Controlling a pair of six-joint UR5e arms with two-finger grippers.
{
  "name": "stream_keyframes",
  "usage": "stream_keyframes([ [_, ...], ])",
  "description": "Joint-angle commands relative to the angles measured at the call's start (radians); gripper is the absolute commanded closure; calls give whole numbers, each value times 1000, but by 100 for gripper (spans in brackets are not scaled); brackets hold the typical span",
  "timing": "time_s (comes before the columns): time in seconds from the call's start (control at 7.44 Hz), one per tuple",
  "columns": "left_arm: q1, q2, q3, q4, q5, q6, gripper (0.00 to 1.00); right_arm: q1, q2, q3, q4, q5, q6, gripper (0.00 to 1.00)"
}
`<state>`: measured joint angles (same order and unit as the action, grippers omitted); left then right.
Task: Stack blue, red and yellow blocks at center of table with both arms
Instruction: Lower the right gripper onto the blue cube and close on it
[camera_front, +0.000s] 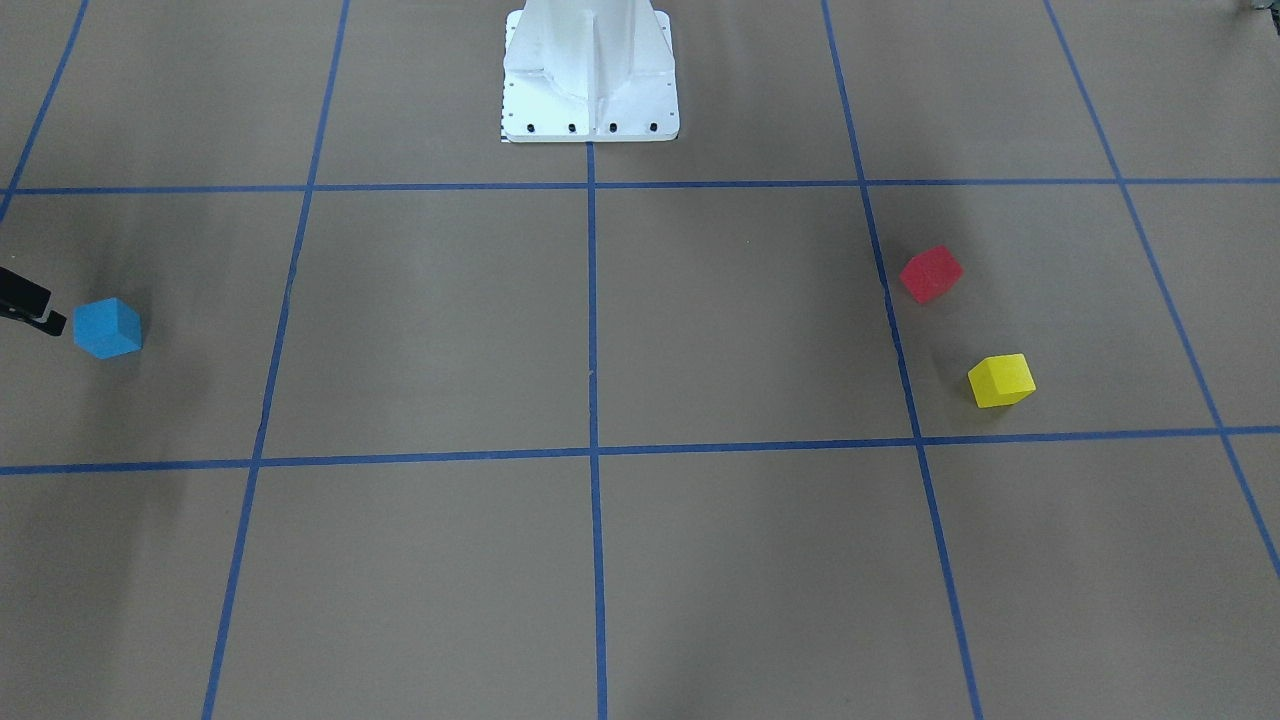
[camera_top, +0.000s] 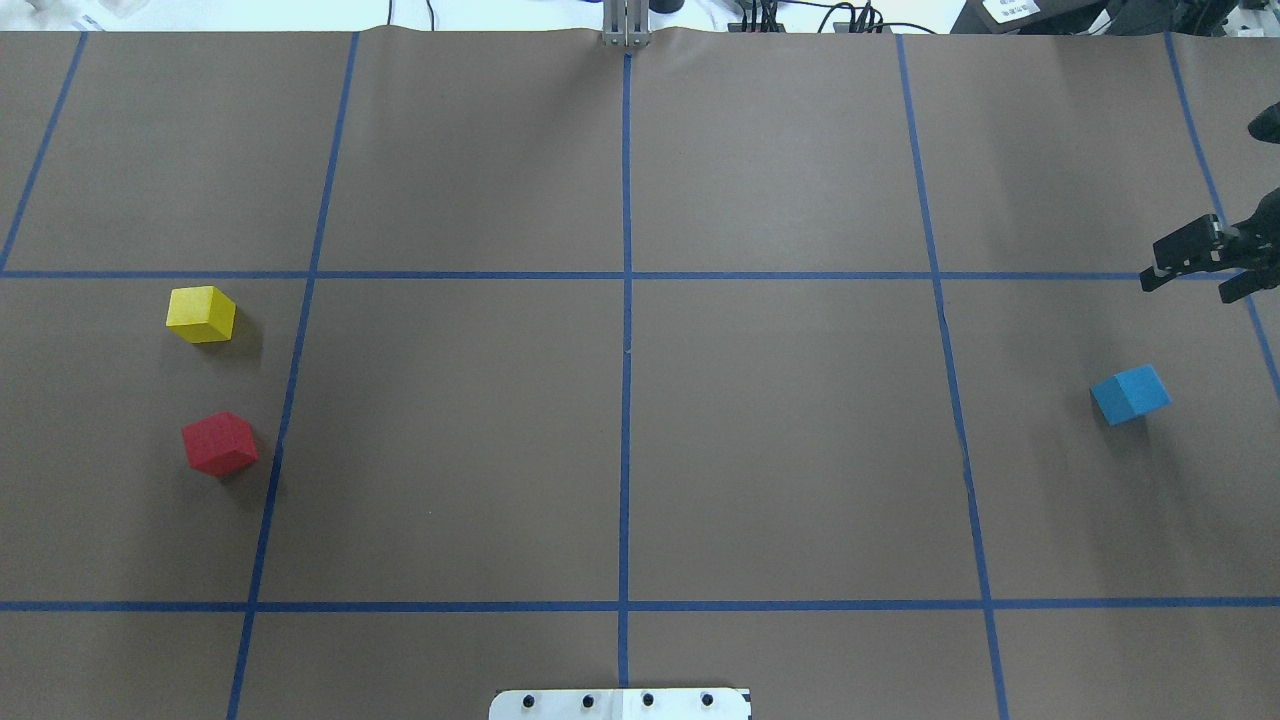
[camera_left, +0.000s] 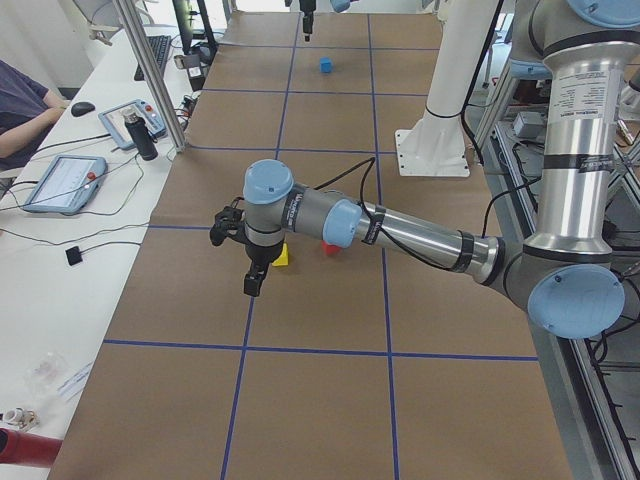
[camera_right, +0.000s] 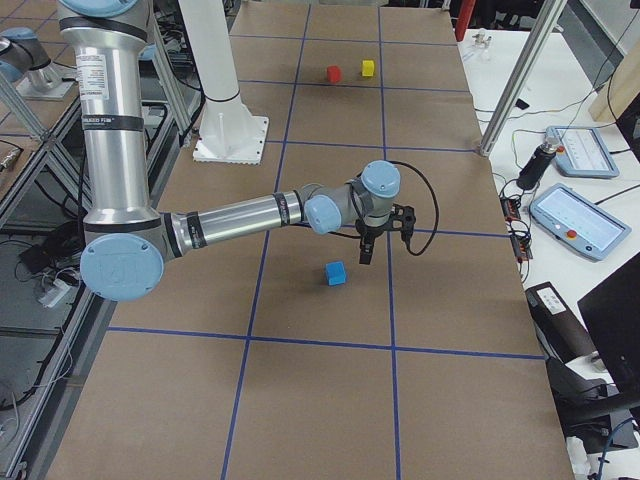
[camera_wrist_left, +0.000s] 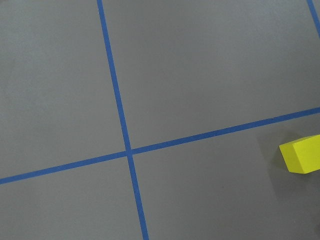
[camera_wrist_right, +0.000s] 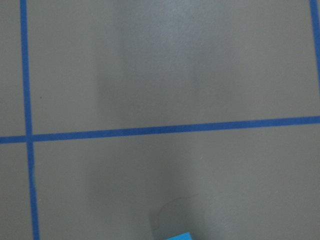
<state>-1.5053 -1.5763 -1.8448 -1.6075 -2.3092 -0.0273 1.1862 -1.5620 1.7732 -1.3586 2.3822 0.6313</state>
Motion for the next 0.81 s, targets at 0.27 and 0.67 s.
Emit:
stream_keyframes([
  [0.27, 2, -7, -16, -3, 1, 1, 0, -169, -99, -12, 148, -145, -18, 1],
  [0.67, 2, -5, -17, -5, -1, 3, 0, -206, -98, -46, 145, -159, -103, 1],
])
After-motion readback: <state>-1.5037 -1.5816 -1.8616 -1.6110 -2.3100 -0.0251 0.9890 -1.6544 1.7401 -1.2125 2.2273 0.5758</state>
